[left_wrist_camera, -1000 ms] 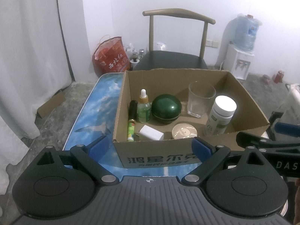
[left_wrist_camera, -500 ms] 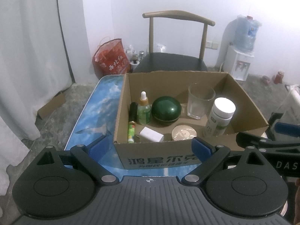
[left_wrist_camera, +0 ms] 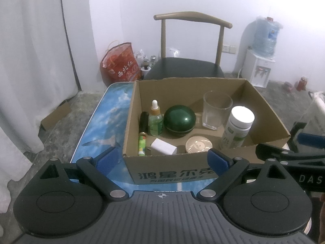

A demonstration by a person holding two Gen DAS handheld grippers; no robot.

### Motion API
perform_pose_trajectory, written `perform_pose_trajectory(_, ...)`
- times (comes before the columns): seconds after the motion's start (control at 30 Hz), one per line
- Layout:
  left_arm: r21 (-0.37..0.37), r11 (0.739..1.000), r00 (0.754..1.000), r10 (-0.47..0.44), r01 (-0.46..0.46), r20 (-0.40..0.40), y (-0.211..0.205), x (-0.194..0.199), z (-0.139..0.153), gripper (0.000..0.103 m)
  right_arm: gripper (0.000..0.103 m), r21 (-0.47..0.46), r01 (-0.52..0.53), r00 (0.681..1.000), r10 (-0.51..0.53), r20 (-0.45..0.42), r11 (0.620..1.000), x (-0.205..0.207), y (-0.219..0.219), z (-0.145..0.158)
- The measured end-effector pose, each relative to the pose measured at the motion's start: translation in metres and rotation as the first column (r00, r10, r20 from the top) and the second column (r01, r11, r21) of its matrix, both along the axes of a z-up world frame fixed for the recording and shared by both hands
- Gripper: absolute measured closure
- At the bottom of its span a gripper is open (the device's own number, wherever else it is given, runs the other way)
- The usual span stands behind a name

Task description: Organize rigid objects

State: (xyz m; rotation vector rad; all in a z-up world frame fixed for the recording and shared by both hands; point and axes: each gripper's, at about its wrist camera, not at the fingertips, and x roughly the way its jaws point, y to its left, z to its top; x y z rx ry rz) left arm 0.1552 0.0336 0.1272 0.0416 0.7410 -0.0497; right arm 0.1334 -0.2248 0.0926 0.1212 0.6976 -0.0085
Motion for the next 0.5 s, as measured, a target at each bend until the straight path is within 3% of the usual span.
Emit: perform_pose_trajectory(0.5,0.003,1.0,1.0,-0.003,0.003,0.001,-0.0021,-0.0001,0.0019,0.009,0.0,0.001,-0.002,1.0,0.002,0.0,1.0,0.0006,-0.0012,-0.0002)
